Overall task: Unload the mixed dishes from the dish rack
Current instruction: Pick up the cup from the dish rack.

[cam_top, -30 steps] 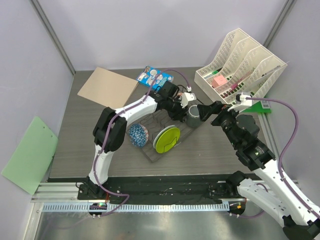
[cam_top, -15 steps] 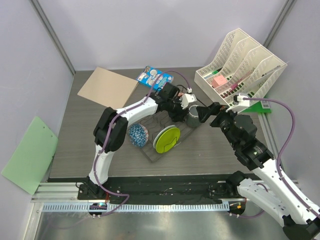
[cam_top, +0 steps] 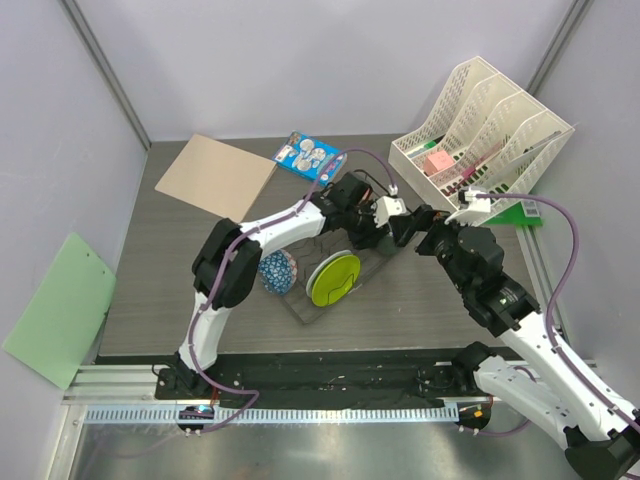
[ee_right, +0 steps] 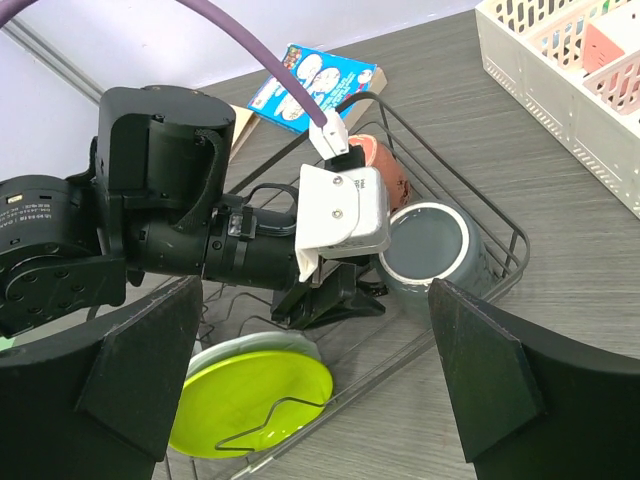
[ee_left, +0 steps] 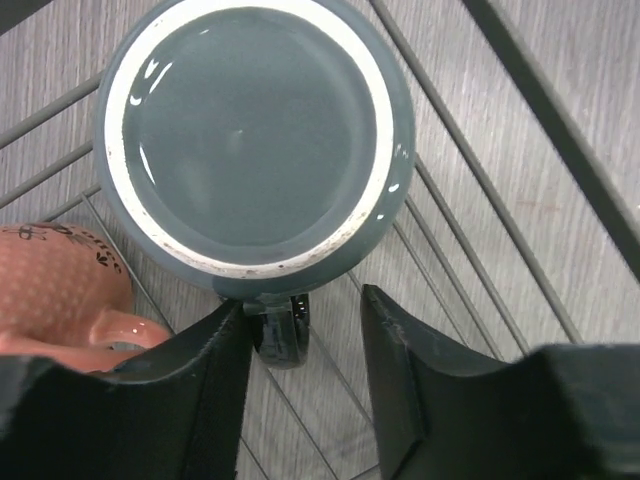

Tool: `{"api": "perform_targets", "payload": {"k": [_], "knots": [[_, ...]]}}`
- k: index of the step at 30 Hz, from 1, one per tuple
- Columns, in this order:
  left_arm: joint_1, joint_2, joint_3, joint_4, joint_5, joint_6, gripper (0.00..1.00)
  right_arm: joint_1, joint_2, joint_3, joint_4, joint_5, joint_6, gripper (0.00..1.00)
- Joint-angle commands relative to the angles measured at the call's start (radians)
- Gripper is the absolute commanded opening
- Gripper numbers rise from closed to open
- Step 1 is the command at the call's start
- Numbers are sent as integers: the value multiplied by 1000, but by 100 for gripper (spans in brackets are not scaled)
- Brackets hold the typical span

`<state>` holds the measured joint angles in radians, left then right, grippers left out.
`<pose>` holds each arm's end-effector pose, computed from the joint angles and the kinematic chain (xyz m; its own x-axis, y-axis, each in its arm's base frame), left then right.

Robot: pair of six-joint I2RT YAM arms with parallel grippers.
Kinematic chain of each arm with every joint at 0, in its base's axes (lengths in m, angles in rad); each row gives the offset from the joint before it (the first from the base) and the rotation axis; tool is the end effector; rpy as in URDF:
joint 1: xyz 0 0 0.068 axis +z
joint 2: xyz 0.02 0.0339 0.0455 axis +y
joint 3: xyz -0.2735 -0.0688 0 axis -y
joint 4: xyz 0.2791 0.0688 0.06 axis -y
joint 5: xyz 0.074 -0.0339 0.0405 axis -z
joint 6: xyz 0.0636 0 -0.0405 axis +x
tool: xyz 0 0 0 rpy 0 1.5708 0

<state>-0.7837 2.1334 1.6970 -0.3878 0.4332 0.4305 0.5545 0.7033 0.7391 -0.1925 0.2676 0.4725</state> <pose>0.3591 -0.3956 0.1846 -0.1208 0.6552 -0.7458 0.9827 0.1851 0.0034 0.1975 0.1025 0.3392 -0.2482 0.3626 -0.8983 -0.1940 0.8899 0.4128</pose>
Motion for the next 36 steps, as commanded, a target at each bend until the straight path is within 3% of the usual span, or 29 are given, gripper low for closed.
{"api": "perform_targets", "payload": {"k": [1,8,13,18,27,36], "knots": [[-5,29,12,43,1,17,44,4,-4,0,33,7,2,99],[-5,49,12,47,-14,22,36,4,4,2,34,9,6,99],[-5,72,18,56,-20,8,24,2,-10,-1,30,18,6,99],[-3,53,3,78,-59,7,0,4,-16,2,25,24,2,99],[-5,-38,1,55,-99,40,0,4,-22,22,15,18,3,99],[-5,-144,104,-95,-152,31,0,4,-60,78,-1,61,-15,99]]}}
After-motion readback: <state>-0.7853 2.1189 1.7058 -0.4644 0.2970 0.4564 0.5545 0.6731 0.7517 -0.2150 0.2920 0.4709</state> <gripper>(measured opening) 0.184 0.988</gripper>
